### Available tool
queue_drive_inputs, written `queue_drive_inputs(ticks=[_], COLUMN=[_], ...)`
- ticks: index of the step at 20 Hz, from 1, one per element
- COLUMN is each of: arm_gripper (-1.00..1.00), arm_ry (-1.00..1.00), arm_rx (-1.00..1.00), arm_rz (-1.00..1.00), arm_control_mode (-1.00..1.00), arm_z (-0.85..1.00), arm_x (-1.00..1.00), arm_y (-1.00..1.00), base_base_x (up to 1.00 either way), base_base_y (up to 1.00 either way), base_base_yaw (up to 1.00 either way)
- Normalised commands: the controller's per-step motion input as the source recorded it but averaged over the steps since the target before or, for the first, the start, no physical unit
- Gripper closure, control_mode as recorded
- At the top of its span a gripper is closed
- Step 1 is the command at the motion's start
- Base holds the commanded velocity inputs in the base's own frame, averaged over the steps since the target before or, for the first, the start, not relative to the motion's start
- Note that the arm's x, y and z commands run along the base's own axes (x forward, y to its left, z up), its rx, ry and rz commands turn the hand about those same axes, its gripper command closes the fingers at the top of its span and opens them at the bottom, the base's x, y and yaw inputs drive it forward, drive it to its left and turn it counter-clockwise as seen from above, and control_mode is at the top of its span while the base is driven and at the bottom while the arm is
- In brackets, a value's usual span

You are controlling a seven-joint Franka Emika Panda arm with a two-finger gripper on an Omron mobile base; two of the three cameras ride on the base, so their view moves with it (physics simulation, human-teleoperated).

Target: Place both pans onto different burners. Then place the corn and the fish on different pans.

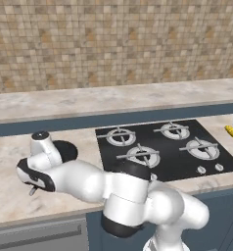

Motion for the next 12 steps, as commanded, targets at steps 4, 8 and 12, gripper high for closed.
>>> queue_drive_inputs(ticks=[4,8,12], arm_gripper=[-1.0,-1.0,-1.0], arm_ry=[0.0,0.0,0.0], arm_rx=[-0.03,-0.06,-0.05], arm_rz=[0.0,0.0,0.0], arm_control_mode=[-1.0,-1.0,-1.0], arm_z=[-0.27,-0.38,-0.39], arm_x=[0.28,0.18,0.14], arm_y=[0.19,0.26,0.22], base_base_x=[0.0,0.0,0.0], base_base_y=[0.0,0.0,0.0], base_base_yaw=[0.0,0.0,0.0])
